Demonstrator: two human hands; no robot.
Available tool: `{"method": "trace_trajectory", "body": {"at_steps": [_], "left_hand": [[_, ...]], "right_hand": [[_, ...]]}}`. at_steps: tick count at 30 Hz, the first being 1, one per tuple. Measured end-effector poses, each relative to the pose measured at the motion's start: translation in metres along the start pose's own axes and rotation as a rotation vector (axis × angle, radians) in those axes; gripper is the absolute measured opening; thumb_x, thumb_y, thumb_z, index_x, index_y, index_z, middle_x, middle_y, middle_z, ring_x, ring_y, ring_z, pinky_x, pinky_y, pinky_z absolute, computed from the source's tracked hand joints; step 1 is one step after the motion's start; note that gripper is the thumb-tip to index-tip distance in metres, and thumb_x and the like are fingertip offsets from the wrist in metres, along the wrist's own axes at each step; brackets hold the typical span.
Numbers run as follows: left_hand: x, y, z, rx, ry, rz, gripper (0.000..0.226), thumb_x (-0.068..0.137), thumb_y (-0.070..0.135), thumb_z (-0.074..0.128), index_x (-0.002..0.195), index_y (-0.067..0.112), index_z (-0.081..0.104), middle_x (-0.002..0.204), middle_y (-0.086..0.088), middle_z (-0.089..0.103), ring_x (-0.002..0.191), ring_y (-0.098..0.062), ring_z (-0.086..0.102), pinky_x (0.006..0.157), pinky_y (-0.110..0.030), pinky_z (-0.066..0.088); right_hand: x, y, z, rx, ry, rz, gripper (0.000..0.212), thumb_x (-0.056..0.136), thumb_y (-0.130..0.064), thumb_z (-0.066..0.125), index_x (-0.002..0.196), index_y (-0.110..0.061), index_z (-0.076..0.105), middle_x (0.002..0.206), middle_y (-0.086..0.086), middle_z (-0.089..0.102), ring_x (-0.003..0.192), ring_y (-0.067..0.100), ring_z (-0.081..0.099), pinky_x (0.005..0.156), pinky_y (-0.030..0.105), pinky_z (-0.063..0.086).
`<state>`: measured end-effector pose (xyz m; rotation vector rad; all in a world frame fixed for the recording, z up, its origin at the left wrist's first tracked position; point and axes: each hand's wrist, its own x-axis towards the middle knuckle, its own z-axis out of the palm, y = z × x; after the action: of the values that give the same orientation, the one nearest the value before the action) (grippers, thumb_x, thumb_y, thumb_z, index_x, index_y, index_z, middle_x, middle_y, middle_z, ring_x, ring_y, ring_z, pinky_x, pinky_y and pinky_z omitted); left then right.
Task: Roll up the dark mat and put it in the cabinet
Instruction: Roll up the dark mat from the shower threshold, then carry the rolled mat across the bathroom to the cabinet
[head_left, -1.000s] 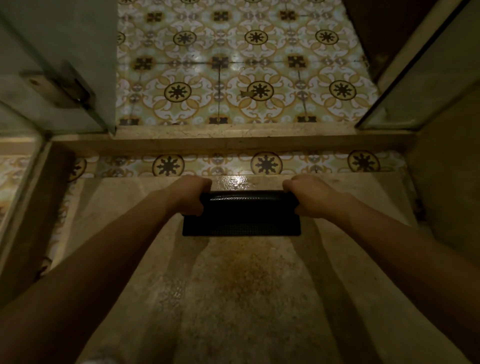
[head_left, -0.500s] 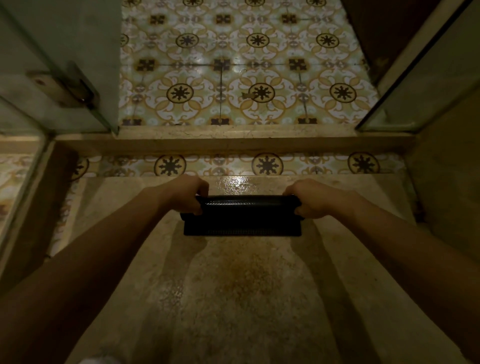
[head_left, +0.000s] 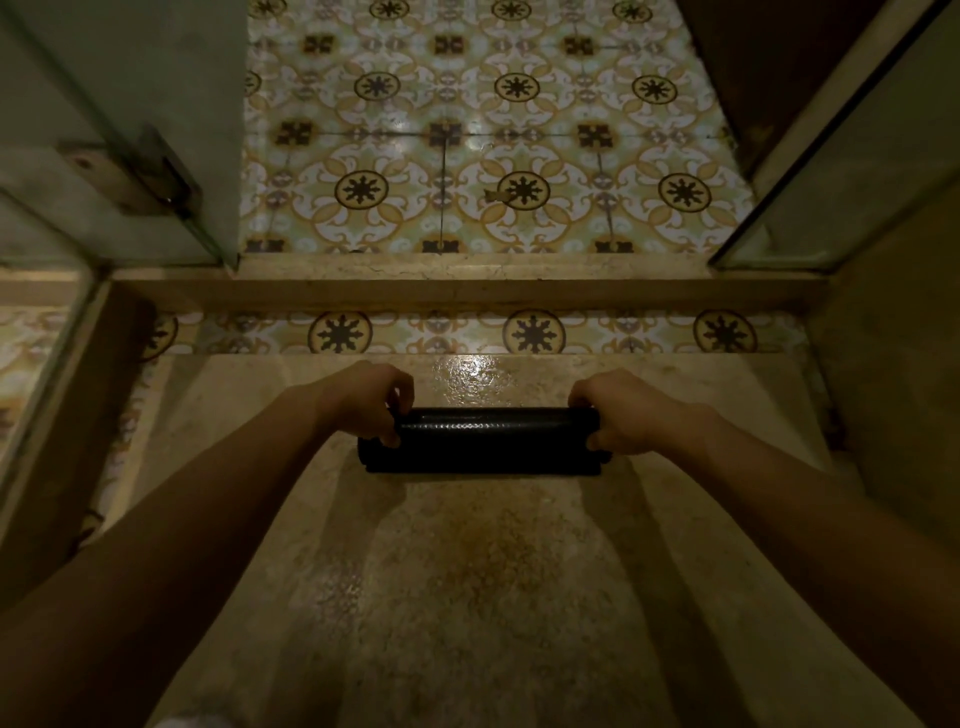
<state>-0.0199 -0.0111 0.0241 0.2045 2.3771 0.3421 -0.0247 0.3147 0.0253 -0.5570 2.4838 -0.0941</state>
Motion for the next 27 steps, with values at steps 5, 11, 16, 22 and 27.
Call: {"method": "trace_trajectory", "body": {"at_steps": [5,11,16,22,27], "left_hand": [[-0.003,0.009,0.011,0.234,-0.031,0.034,0.066,0.055,0.035,0.092,0.111,0.033,0.056,0.104,0.005,0.054,0.091,-0.015,0.048,0.069,-0.03,0.042],[-0.017,0.005,0.034,0.144,0.005,0.058,0.065,0.057,0.03,0.089,0.107,0.027,0.049,0.107,0.0,0.056,0.09,-0.017,0.05,0.069,-0.029,0.044],[-0.044,0.012,0.08,0.412,0.147,0.098,0.068,0.065,0.052,0.071,0.119,0.024,0.041,0.115,-0.004,0.051,0.101,-0.024,0.047,0.085,-0.038,0.041],[-0.083,0.028,0.078,0.319,0.098,0.135,0.058,0.074,0.046,0.064,0.122,0.021,0.042,0.118,-0.004,0.047,0.104,-0.022,0.044,0.088,-0.033,0.04],[-0.179,0.07,-0.005,0.174,0.035,0.157,0.046,0.07,0.04,0.064,0.107,0.023,0.044,0.098,0.0,0.057,0.079,-0.02,0.055,0.064,-0.029,0.042]], "right_hand": [[-0.006,-0.005,0.01,-0.129,0.033,-0.036,0.066,0.055,-0.038,0.091,0.11,-0.021,0.059,0.106,0.003,0.053,0.096,0.022,0.05,0.072,0.033,0.047],[-0.012,-0.003,0.036,-0.043,0.094,-0.068,0.067,0.057,-0.037,0.086,0.106,-0.023,0.043,0.096,-0.001,0.047,0.086,0.02,0.051,0.06,0.025,0.035],[-0.031,-0.016,0.071,-0.217,0.176,-0.116,0.051,0.064,-0.038,0.076,0.105,-0.018,0.053,0.105,0.007,0.051,0.092,0.023,0.044,0.071,0.035,0.038],[-0.085,-0.031,0.05,-0.098,0.198,-0.029,0.059,0.044,-0.033,0.084,0.093,-0.014,0.055,0.093,0.008,0.053,0.084,0.026,0.048,0.068,0.039,0.044],[-0.183,-0.061,-0.043,-0.06,0.214,-0.031,0.053,0.037,-0.023,0.079,0.083,-0.011,0.055,0.085,0.01,0.052,0.076,0.029,0.047,0.061,0.037,0.039]]}}
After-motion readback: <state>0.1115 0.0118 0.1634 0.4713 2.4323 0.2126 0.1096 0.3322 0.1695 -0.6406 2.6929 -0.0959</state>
